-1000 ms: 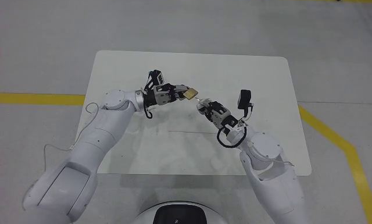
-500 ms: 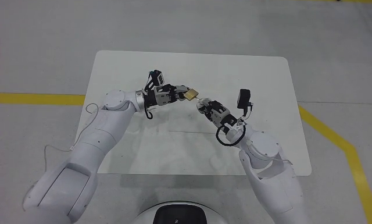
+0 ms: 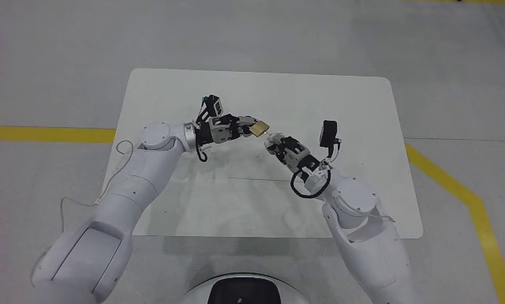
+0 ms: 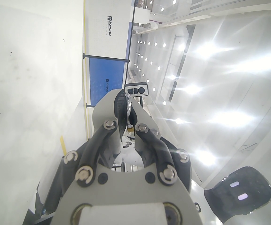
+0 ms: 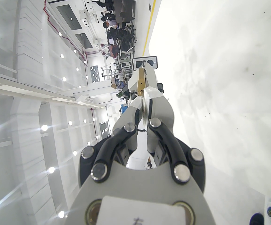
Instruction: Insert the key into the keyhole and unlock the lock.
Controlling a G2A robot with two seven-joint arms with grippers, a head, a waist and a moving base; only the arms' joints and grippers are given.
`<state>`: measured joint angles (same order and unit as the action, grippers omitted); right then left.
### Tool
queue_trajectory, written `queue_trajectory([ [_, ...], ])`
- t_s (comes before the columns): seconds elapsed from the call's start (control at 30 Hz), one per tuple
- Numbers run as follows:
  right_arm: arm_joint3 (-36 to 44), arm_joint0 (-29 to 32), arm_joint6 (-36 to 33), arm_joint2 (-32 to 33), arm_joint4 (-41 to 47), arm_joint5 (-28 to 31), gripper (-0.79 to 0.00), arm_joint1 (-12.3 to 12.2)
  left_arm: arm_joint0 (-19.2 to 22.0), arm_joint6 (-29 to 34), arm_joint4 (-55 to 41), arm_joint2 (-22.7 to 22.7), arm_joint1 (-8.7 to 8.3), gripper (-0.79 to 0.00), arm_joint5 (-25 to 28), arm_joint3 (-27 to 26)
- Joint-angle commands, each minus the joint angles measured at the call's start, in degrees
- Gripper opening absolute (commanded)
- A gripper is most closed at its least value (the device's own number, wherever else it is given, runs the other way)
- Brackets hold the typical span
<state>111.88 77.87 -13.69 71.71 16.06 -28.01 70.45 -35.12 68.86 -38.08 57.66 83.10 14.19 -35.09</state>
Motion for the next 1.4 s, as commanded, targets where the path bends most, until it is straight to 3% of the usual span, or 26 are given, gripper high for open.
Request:
queue_trajectory([
  [0.0, 0.1, 0.0, 0.3, 0.0, -0.1, 0.0, -0.785, 0.0, 0.0, 0.0, 0.1, 0.1, 0.01, -0.785, 0.0, 0.0],
  [0.87, -1.1, -2.1, -0.2, -1.3, -0.8, -1.0, -0.785, 0.4, -0.1, 0.9, 1.9, 0.4, 0.19, -0.785, 0.3, -0.3],
  [0.9, -1.2, -2.2, -0.2, -1.3, -0.7, -0.9, -0.708, 0.4, -0.1, 1.0, 1.9, 0.4, 0.20, -0.785, 0.3, -0.3],
  [0.93, -1.2, -2.2, -0.2, -1.3, -0.7, -0.8, -0.573, 0.4, -0.1, 1.0, 1.8, 0.5, 0.20, -0.785, 0.3, -0.2],
  [0.97, -1.1, -2.2, -0.3, -1.2, -0.6, -0.7, -0.526, 0.4, 0.0, 1.0, 1.8, 0.5, 0.20, -0.785, 0.2, -0.2],
  [1.17, -0.8, -1.1, -0.8, -0.1, 0.0, 0.9, -0.471, 0.3, 0.0, 1.0, 1.7, 0.8, 0.25, -0.785, 0.4, 0.0],
  [1.37, -0.8, 0.4, -2.7, 1.1, 0.4, 2.1, -0.514, 0.1, 0.0, 0.7, 1.9, 0.9, 0.32, -0.785, 0.6, 0.1],
])
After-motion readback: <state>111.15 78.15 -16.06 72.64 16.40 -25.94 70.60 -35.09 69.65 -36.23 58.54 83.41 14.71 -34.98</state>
